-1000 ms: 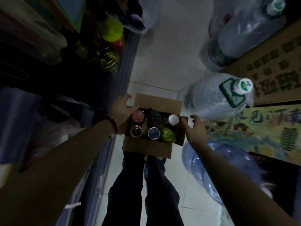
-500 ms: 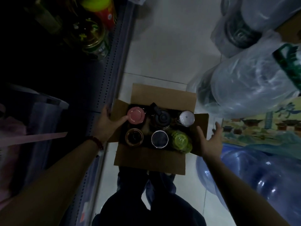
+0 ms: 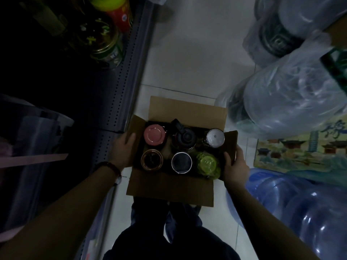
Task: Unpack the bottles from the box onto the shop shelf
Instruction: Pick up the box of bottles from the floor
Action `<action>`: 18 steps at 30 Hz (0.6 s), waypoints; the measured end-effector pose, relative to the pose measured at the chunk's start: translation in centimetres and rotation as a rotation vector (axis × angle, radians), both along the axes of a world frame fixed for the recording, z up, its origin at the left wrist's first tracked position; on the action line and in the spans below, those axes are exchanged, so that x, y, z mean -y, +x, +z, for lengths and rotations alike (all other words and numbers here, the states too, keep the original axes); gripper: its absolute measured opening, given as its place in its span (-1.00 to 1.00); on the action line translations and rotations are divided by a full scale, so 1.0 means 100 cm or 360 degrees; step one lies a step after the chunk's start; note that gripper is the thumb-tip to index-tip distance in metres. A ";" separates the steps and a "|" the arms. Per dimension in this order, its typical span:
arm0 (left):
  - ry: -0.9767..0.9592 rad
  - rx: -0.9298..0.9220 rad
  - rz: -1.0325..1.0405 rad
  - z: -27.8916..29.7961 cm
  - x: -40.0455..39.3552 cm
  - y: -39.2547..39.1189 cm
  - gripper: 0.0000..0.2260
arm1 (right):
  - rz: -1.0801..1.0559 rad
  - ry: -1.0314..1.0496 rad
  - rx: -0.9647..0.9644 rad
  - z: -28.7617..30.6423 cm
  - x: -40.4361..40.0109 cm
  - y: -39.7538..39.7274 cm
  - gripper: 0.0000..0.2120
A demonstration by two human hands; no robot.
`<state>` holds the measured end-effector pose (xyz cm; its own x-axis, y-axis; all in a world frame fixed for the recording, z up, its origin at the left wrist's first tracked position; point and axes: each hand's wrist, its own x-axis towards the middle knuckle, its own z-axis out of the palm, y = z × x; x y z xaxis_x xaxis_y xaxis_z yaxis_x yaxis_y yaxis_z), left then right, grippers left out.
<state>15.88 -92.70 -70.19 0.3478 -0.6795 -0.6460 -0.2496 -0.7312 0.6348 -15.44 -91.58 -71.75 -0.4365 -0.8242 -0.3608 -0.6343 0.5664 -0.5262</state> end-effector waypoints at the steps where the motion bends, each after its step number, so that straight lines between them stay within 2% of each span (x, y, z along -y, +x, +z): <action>1: 0.0008 0.0009 -0.0004 0.002 0.000 -0.002 -0.69 | 0.0030 0.0012 0.0008 0.000 0.001 0.000 -0.62; 5: 0.0029 0.0054 -0.0015 0.001 0.003 -0.005 -0.68 | 0.0015 0.0041 0.0037 -0.002 0.005 -0.005 -0.72; 12: -0.0003 0.0170 0.0007 -0.005 0.003 -0.006 -0.68 | -0.0052 0.0012 0.0080 -0.009 0.006 -0.012 -0.68; 18: -0.0032 0.0225 0.0012 0.021 0.004 -0.010 -0.67 | -0.0031 -0.0031 0.0074 0.014 0.011 -0.010 -0.67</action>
